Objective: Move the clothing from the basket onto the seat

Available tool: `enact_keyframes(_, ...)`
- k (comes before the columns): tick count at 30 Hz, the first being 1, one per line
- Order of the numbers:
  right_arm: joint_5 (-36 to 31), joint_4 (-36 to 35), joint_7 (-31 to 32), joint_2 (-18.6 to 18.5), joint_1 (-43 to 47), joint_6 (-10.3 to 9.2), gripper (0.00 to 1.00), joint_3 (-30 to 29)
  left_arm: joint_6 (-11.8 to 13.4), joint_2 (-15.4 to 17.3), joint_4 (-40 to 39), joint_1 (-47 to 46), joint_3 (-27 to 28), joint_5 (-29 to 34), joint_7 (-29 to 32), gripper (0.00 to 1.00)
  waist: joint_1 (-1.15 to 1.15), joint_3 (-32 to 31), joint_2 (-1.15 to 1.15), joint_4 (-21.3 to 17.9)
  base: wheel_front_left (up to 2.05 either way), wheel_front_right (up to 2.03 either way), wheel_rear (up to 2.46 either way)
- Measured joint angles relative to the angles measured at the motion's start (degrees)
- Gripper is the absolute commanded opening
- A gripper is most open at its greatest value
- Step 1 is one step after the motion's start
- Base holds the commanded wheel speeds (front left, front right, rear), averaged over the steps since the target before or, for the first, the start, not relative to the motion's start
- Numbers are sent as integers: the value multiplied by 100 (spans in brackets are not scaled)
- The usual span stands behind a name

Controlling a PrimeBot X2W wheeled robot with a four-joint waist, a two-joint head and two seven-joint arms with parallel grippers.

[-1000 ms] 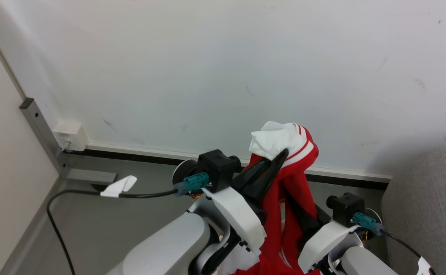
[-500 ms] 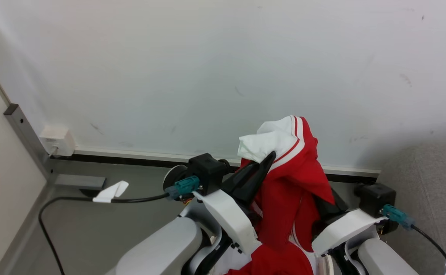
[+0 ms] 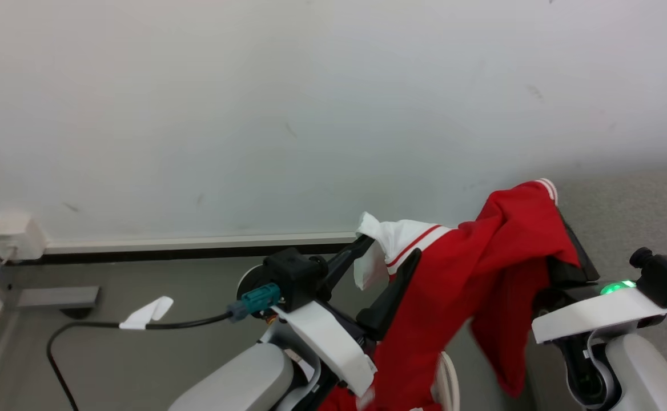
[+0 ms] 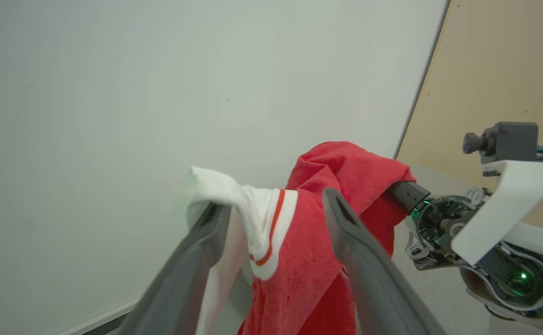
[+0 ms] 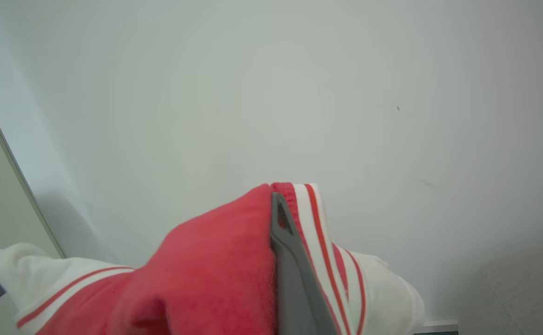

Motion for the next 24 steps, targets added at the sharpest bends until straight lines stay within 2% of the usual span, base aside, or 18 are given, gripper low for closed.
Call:
enact_keyframes(14,65,-993,3,-497,115,0,0,-700,-89,73,0,117,-86,153,-257,100,0,225,0,-1328,0,0,0)
enact_keyframes(24,71,-1840,223,-520,638,0,0,-1474,-159,132,145,82,-260,420,-311,100,0,428,0,-2261,0,0,0)
